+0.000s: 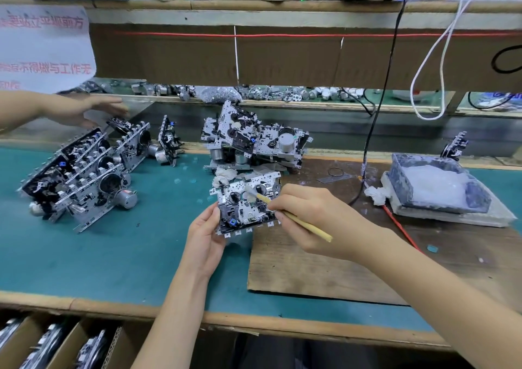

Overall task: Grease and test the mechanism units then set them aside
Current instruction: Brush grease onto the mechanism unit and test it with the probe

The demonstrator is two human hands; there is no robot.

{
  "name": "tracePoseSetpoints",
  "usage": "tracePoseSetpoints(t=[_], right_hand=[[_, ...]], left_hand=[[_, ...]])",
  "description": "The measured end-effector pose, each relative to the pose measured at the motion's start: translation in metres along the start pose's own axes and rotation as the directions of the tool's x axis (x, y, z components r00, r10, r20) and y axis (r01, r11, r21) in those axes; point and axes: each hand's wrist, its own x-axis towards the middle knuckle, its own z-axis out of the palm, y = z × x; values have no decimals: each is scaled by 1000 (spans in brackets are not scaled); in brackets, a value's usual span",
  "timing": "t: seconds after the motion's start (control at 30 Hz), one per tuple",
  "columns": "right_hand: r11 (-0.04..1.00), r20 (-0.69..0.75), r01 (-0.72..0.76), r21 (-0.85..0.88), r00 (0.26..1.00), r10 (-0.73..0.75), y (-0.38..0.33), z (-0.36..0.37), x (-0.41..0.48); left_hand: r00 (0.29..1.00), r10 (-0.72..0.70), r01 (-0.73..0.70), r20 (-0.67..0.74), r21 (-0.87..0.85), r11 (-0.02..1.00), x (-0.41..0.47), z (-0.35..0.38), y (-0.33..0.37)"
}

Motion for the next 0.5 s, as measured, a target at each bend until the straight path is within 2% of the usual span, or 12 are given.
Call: tracePoseSetpoints(t=[0.07, 0.17, 0.23, 0.3, 0.37, 0.43, 0.5], right_hand=[[1000, -22, 5, 9, 1000, -5, 0, 0, -1], [999, -131, -29, -38, 991, 24, 3, -3, -4], [984, -179, -106, -146, 981, 80, 9, -4, -9], [935, -226, -251, -250, 954, 196, 18, -4, -17], [813, -191, -449, -370, 894, 406, 29, -4, -29], [592, -140, -618, -517, 744, 654, 40, -6, -45], [387, -124, -669, -634, 582, 804, 48, -9, -61]], left_hand=[[1000, -3, 3, -3, 3, 1000, 0, 0, 0], [1000, -4, 4, -15, 3, 1000, 1, -2, -1], [1000, -4, 4, -19, 10, 1000, 2, -3, -1], [1000, -1, 2, -21, 14, 1000, 3, -5, -2], [1000, -2, 2, -20, 11, 1000, 4, -6, -3], [1000, -2, 2, -13, 5, 1000, 5, -7, -3], [1000, -3, 3, -10, 6, 1000, 6, -7, -4]])
